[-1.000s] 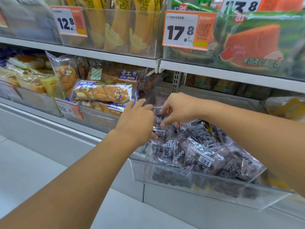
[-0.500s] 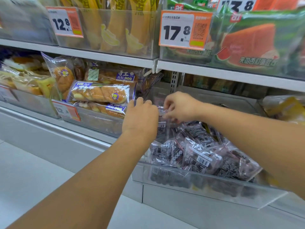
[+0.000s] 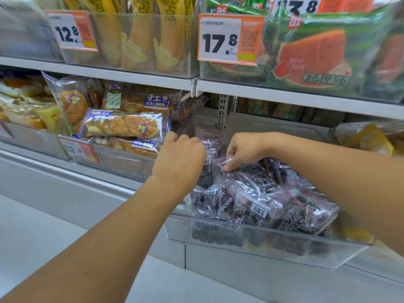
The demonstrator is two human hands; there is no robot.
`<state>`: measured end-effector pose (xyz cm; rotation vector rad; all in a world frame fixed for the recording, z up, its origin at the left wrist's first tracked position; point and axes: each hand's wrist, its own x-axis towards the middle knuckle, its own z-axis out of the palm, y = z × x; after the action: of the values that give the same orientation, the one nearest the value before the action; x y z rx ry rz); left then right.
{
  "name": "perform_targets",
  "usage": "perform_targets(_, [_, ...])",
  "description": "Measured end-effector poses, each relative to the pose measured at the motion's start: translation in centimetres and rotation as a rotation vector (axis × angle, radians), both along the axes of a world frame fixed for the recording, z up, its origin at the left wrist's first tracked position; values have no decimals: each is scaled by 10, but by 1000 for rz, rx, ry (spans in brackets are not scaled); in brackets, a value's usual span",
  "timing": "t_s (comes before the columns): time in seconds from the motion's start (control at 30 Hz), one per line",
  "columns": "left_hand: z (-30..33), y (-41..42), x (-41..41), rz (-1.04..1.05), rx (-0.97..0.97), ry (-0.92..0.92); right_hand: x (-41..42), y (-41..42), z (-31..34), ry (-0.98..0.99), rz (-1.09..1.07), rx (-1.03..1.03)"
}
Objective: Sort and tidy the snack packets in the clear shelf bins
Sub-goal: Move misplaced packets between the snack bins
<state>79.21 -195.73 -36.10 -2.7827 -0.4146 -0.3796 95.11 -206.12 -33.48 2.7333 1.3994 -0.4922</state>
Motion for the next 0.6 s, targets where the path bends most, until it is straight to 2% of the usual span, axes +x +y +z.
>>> perform_targets(0.13, [-2, 7, -1, -28, 11, 78, -6, -10, 23, -66, -28, 24])
perform_targets(0.23, [-2, 17, -5, -44, -6, 158, -14, -21, 38, -98, -20, 177])
perform_targets(0.33, [2, 26, -11, -48, -130, 208, -27, -34, 44, -200, 36, 331])
perform_targets(0.47, [3, 27, -12, -82, -106, 199, -40, -47, 51, -378, 88, 401])
perform_targets(0.6, [2, 28, -13, -118, -187, 133, -50, -57, 65, -416, 98, 465])
